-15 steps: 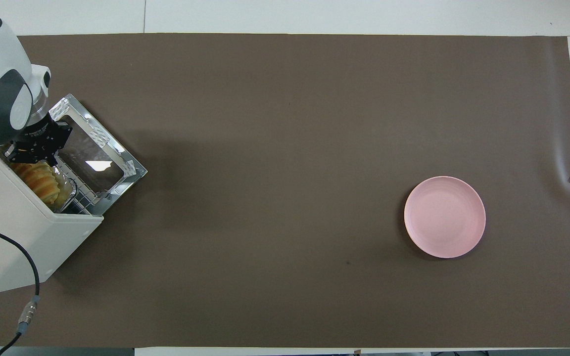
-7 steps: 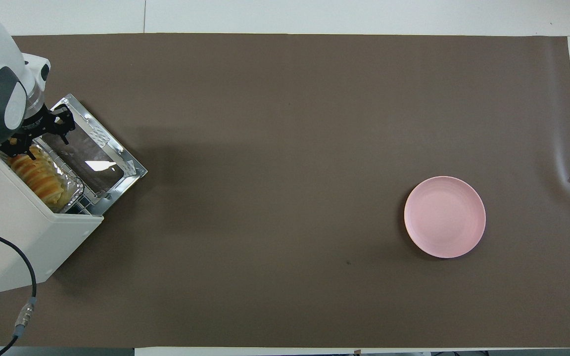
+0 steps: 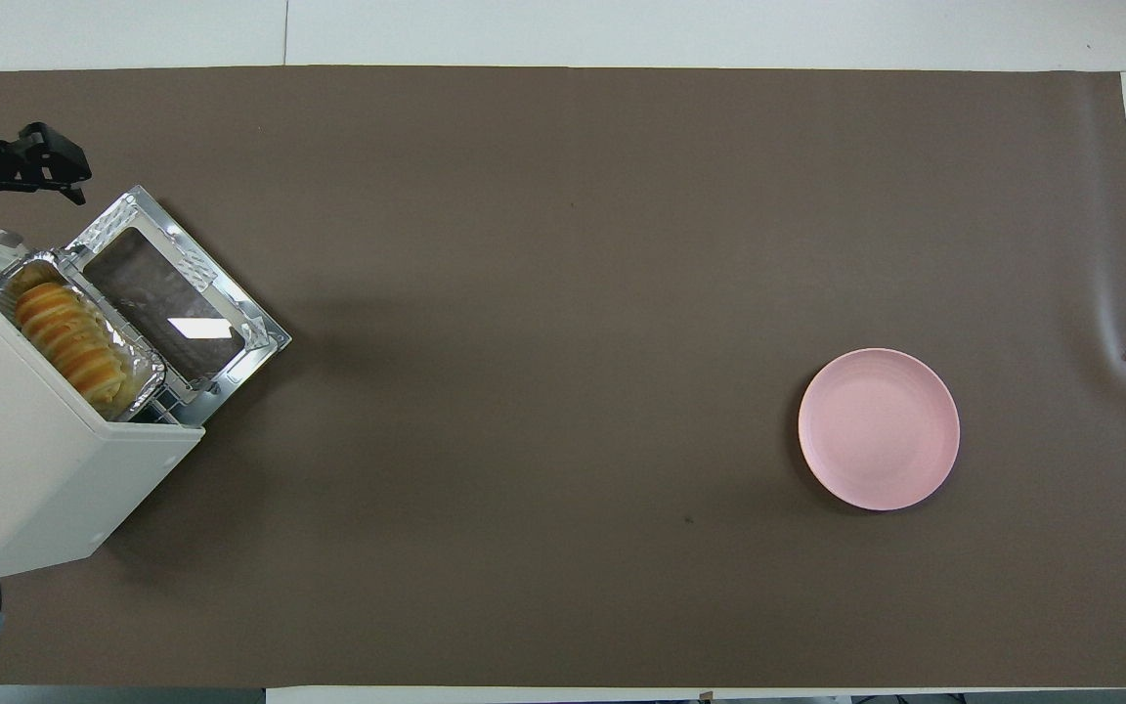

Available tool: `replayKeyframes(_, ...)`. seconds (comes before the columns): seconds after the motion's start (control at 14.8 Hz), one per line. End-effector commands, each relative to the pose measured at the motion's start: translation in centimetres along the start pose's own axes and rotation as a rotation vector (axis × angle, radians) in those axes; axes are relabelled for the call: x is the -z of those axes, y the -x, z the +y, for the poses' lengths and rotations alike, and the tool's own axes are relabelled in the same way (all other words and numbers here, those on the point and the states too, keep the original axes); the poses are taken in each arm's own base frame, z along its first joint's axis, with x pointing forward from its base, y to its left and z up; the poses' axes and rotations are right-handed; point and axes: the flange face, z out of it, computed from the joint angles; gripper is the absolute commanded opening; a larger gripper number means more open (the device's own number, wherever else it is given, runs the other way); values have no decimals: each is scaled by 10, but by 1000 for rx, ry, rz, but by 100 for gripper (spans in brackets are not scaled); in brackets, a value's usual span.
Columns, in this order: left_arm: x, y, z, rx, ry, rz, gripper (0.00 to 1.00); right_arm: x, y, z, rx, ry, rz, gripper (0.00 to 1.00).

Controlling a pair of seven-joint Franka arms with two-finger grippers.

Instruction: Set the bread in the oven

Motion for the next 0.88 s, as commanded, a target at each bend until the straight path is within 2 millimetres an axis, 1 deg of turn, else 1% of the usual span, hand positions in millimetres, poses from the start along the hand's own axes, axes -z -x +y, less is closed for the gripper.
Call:
replayKeyframes(0.0,35,33,-22,-171,82,-50,100,1,6,-1,-3,6,-8,100)
replayKeyframes(0.14,46,51,-19,-253,87,-84,100,1,6,-1,-3,6,-7,100)
replayKeyframes(0.2,58,67,-15,-276,90,-100,100,1,6,-1,-3,6,-8,100)
replayKeyframes(0.27,63,78,-10,-295,93,-110,100,1,6,-1,-3,6,-7,100)
replayKeyframes(0.34,63,96,9,-339,96,-117,100,1,6,-1,-3,6,-8,100)
replayKeyframes(0.41,65,112,15,-365,98,-122,100,1,6,-1,-3,6,-8,100)
replayKeyframes(0.47,64,119,10,-370,94,-127,100,1,6,-1,-3,6,-8,100)
replayKeyframes(0.54,65,113,7,-363,104,-91,100,1,6,-1,-3,6,-8,100)
replayKeyframes(0.61,65,112,6,-363,109,-79,100,1,6,-1,-3,6,-8,100)
replayKeyframes(0.74,65,120,12,-383,106,-83,100,1,6,-1,-3,6,-8,100)
replayKeyframes(0.81,61,122,9,-390,106,-84,100,1,6,-1,-3,6,-8,100)
